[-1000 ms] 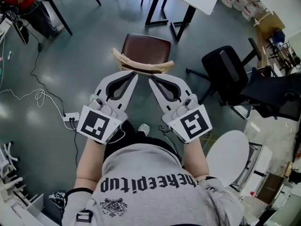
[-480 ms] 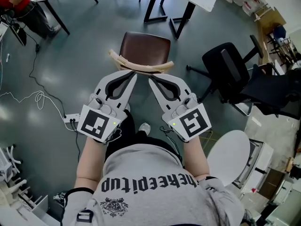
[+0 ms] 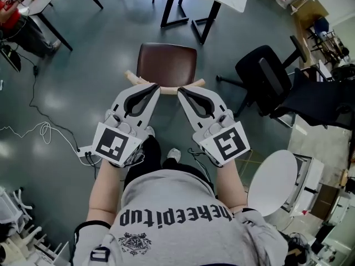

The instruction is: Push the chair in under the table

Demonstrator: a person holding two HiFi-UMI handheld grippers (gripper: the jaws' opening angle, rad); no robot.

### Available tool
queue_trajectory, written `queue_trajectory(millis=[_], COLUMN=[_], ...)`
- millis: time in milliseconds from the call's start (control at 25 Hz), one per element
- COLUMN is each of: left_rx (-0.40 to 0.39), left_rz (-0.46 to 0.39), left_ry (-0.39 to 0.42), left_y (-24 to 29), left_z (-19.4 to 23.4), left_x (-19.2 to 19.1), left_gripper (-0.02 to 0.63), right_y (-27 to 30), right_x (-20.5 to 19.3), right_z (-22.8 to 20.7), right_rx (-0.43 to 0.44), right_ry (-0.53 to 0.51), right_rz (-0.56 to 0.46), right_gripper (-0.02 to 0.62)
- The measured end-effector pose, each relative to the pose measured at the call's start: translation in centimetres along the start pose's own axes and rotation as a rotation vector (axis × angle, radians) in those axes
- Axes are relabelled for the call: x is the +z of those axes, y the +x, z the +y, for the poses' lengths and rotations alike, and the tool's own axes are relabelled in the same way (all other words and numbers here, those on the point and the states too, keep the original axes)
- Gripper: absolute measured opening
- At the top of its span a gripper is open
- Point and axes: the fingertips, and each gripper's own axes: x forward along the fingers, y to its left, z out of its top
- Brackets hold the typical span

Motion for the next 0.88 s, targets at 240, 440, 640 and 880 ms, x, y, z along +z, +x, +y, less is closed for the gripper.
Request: queue_trajectory(millis=[240, 440, 640, 880], left_rx=[-0.06, -0.109, -0.183, -0.258], left_rz=[0.01, 0.041, 0.069, 0.11], left_ry=[0.01, 0.018, 0.033, 0.095], left_y=[1.7, 2.8, 3.4, 3.8], left_z=[3.7, 6.3, 8.2, 9.1], left_x=[-0.5, -1.6, -2.9, -4.9], left_gripper=[0.017, 0.018, 0.018, 0.02], right_y=[3.3, 5.8, 7.9, 8.9], right_x=[-0.3, -1.4, -2.5, -4.1], right_z=[-2.2, -3.1, -3.7, -3.8], right_rx=[-0.072, -0.084, -0.113, -0.127], right_ry=[0.017, 0.012, 0.007, -0.003], right_rz=[0.041, 0.063, 0.103, 0.152], right_gripper=[0.012, 0.012, 0.014, 0.014])
